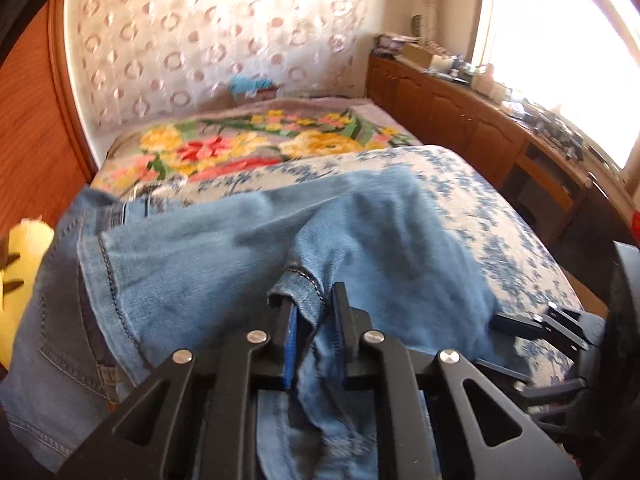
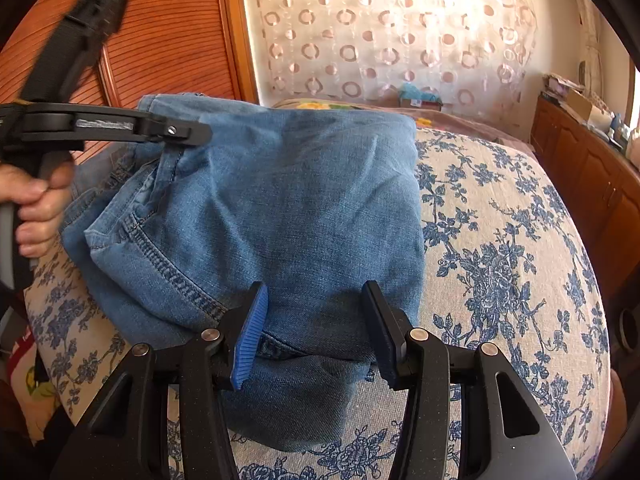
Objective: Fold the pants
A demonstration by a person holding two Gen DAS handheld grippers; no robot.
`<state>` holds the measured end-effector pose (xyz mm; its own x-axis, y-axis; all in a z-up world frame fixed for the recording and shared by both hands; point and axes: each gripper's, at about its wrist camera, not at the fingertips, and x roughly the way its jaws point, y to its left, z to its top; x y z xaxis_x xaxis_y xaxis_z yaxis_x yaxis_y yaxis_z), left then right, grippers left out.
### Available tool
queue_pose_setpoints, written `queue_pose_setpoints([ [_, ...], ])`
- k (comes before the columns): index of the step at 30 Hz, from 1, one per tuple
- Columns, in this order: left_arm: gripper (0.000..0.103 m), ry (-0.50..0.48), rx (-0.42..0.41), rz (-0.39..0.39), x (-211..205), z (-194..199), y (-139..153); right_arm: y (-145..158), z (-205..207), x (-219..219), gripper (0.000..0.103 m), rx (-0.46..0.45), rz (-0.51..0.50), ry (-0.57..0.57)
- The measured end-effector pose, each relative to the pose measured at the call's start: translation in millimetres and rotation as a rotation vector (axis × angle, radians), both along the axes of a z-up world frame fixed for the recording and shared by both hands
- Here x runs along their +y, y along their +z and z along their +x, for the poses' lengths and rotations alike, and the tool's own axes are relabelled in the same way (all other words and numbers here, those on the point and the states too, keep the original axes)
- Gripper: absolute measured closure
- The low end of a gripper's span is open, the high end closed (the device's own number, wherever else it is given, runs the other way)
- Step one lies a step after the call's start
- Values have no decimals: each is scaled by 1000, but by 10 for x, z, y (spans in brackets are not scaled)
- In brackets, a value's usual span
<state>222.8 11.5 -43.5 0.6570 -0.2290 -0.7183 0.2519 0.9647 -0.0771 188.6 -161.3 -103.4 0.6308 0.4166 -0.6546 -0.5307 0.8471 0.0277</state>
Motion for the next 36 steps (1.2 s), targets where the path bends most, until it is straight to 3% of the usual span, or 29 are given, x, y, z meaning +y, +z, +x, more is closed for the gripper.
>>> queue_pose_setpoints([
  [5,92,-96,-54,8,-227,-376,154,2,2,-3,54,-1,0,0],
  [10,92,-140,-37,26,-331,-580,102,0,-1,4,54,-2,-1,-2],
  [17,75,-138,-16,24,-238,-699,55,1,-4,3,54,-3,-1,-2],
  [22,64,-109,-61,24,-90,-782,186,-2,-3,4,54,-3,-3,-2],
  [30,62,9,-103,56,296,-484,293,0,-4,2,54,-3,-2,-2],
  [36,62,32,-29,76,515,-142,84,-1,-4,3,54,-3,-2,-2],
])
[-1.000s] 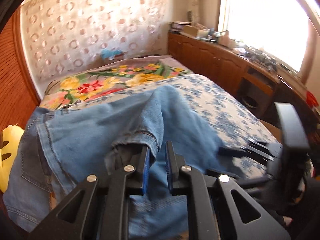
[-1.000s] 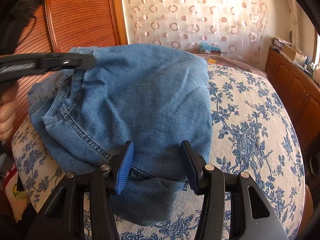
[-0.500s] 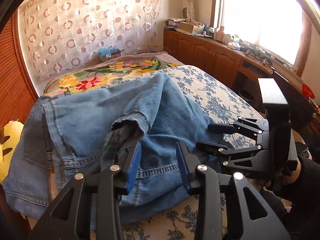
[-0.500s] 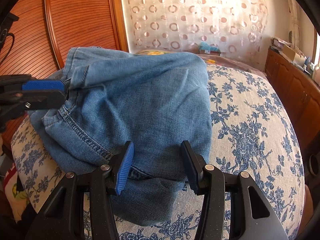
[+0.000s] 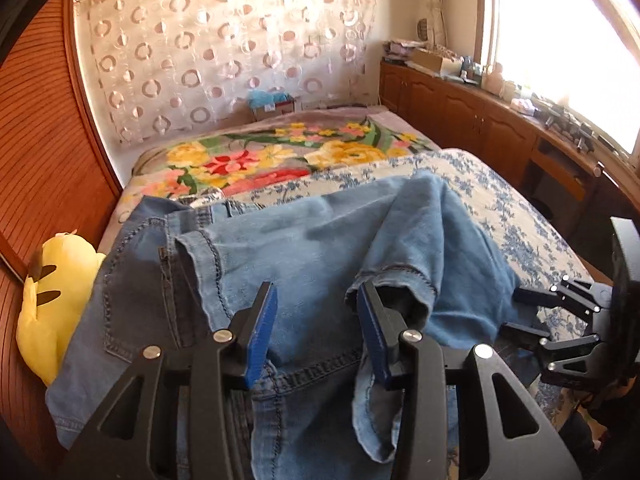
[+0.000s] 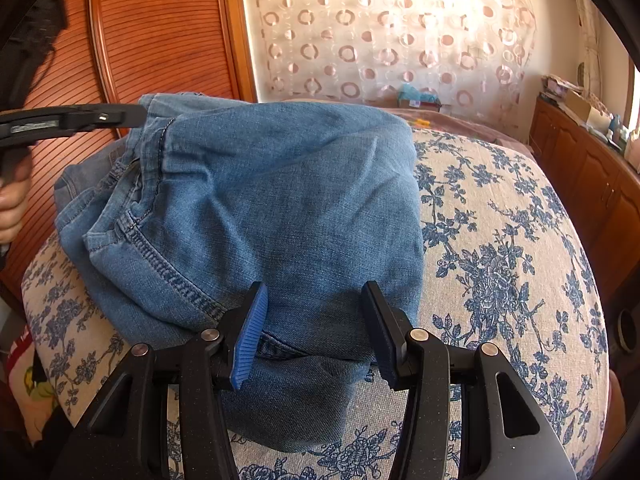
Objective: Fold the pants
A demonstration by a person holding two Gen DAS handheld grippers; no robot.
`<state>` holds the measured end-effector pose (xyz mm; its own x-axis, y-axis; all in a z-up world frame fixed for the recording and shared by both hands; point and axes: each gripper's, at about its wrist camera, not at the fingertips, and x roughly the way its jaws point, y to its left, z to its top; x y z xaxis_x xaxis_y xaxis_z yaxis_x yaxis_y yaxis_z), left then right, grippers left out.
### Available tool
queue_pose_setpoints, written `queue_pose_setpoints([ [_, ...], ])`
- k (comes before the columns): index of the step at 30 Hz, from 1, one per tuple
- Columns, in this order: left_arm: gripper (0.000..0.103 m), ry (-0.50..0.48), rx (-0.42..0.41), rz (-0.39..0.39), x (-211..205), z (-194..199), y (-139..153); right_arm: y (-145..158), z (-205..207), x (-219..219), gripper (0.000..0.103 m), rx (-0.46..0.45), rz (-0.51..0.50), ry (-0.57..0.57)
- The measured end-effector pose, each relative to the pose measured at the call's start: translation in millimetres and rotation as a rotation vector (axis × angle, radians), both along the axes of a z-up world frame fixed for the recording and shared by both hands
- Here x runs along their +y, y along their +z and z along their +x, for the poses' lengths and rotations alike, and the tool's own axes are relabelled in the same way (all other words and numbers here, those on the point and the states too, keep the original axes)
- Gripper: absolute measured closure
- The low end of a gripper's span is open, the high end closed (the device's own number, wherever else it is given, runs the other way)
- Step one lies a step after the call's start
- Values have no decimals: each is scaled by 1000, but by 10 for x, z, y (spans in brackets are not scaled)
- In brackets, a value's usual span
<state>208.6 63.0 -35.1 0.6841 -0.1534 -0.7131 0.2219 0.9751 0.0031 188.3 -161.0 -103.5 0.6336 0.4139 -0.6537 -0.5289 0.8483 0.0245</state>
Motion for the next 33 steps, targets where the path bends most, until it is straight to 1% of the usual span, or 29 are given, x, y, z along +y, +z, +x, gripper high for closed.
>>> queue_pose_setpoints([
  [1,62,-19,28,0,-7,42,-63,0,0,0,54,0,0,0],
  [4,62,-55,63,12,-95,81,-169,-1,0,1,54,0,0,0],
  [8,62,-71,77,27,-230,131,-231,-1,0,-1,54,0,0,0],
  [11,62,-96,66,39,-336,205,-229,0,0,-2,54,0,0,0],
  [13,62,-117,41,32,-394,246,-193,0,1,-2,54,0,1,0],
  [14,66,-123,32,32,-401,259,-175,0,1,-2,54,0,2,0],
  [15,78,-131,21,36,-420,260,-159,3,5,-2,54,0,1,0],
  [16,83,-136,18,47,-443,270,-151,3,7,-2,54,1,3,0],
  [17,91,-131,12,57,-452,269,-141,3,5,-3,54,1,2,1],
  [18,97,-126,3,65,-443,261,-128,4,5,-2,54,0,3,1],
  [19,100,-112,-24,80,-431,234,-88,4,5,-1,54,0,5,1],
  [21,102,-75,-71,87,-352,195,-2,5,2,0,54,0,8,1],
  [24,102,6,-157,91,-157,80,231,8,-3,-12,54,-3,15,2],
  [26,102,10,-179,83,-53,32,320,28,-19,-47,53,-14,33,6],
  [31,102,24,-233,141,60,-33,457,86,-82,-149,53,-47,111,28],
  [33,101,36,-239,130,115,-18,487,104,-119,-179,53,-62,133,38],
])
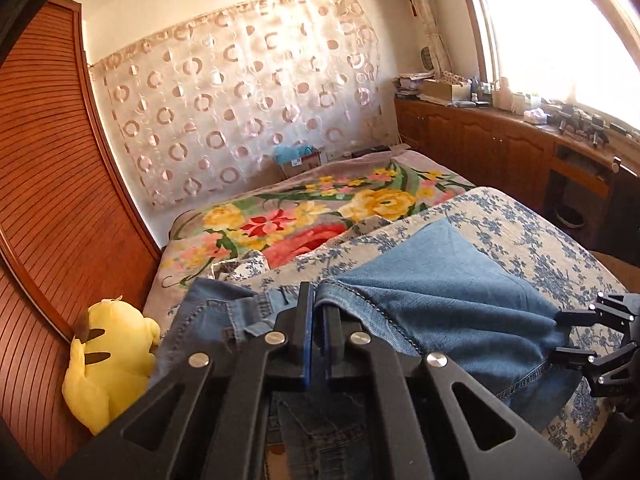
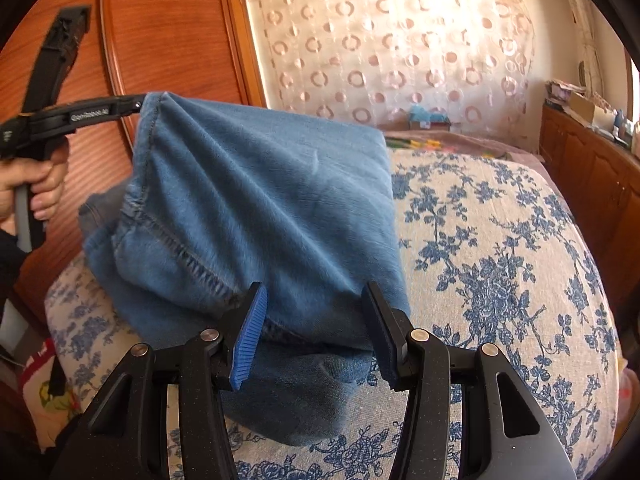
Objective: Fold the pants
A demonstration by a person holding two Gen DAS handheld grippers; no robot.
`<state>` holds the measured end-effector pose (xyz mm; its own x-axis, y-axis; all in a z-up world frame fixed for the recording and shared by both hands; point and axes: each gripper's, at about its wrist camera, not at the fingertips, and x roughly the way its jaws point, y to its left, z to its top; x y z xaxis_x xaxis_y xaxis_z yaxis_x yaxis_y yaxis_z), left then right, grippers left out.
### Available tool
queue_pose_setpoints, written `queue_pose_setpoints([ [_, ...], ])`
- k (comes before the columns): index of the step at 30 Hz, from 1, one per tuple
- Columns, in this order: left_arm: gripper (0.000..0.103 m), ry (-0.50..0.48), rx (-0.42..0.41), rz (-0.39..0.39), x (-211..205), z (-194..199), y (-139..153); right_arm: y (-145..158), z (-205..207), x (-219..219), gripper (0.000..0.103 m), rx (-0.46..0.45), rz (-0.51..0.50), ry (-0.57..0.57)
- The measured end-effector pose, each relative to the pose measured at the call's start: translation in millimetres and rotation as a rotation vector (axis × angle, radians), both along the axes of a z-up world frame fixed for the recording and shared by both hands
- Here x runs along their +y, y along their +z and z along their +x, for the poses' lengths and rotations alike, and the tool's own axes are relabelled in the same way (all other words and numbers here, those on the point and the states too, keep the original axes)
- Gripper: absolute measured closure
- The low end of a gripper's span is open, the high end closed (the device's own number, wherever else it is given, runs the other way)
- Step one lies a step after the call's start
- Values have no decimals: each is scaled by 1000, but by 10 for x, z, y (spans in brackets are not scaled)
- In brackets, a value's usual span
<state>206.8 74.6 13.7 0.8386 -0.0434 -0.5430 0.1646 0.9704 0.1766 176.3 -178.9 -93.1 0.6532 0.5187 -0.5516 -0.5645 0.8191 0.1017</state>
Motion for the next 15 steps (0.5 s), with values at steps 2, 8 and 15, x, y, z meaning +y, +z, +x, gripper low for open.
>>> queue_pose_setpoints([
  [2,99,3,8,-5,43,53,-13,20,-30,-15,53,-10,13,4],
  [8,81,35,82,23,82,190,-223,24,-3,-17,52,1,17,-3],
  [15,77,55,171,-21,140,74,-462,0,39,-4,49,28,7,-10],
])
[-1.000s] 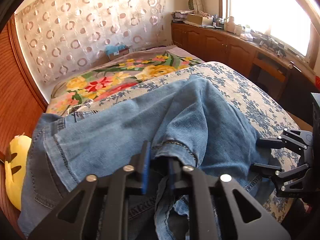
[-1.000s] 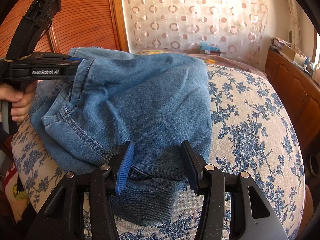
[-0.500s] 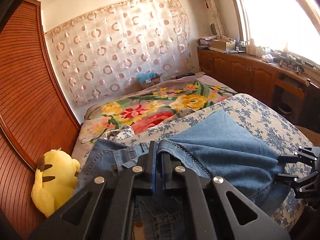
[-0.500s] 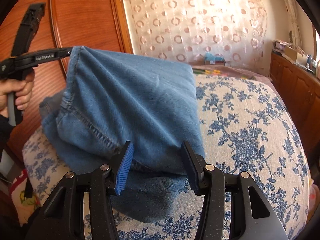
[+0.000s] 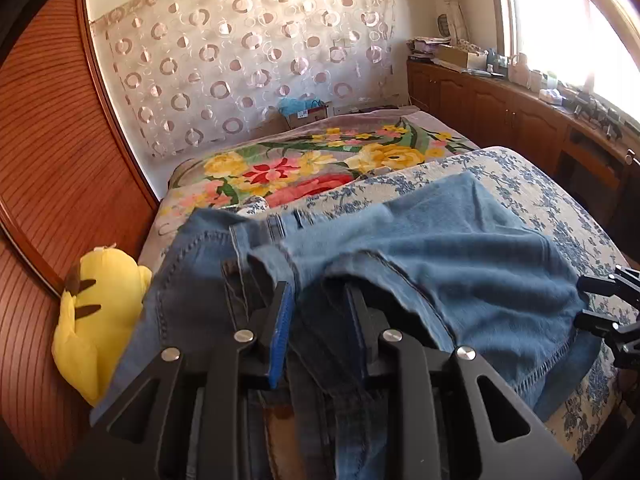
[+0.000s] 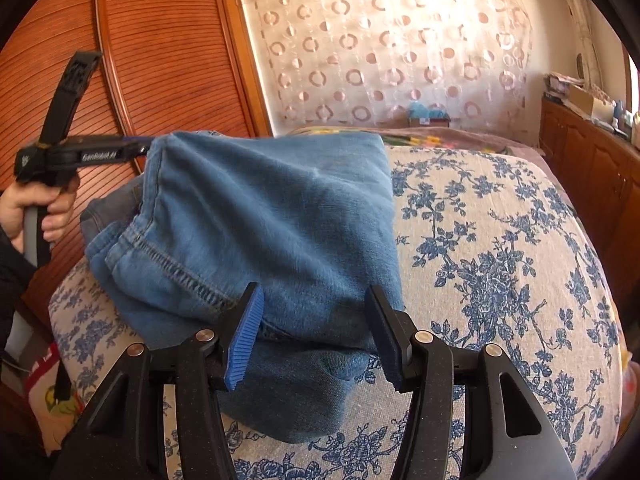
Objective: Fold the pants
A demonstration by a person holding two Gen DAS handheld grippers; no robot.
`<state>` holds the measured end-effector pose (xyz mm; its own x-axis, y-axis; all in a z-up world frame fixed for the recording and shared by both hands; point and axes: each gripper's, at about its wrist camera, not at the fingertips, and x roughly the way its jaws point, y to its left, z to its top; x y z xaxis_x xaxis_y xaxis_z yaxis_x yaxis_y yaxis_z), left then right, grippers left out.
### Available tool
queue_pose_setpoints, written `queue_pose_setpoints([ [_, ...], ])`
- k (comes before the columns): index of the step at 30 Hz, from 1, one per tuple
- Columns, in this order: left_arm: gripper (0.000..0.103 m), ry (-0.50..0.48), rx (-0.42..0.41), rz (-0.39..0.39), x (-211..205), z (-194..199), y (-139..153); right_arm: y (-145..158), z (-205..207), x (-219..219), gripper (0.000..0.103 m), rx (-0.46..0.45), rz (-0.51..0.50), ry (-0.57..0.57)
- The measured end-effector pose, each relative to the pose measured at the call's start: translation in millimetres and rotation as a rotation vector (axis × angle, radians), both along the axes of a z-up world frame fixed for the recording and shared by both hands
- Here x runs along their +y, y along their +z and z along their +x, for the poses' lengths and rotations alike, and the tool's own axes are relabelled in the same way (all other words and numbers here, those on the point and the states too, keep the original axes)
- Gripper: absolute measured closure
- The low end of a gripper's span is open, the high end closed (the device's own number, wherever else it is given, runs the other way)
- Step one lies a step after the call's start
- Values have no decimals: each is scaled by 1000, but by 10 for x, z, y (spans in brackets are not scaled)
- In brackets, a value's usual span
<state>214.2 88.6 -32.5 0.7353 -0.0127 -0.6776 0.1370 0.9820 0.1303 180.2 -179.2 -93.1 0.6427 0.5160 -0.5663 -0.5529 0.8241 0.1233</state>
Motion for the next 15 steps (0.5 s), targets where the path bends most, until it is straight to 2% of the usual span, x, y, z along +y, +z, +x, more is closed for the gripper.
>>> queue_pose_setpoints([
  [4,77,-20,43,-62,-67,-158,-144,-7,3,1,49,5,-6,-1],
  [15,77,-45,49,-200,-129,-520,-313,-14,22,5,49,15,-10,-3],
])
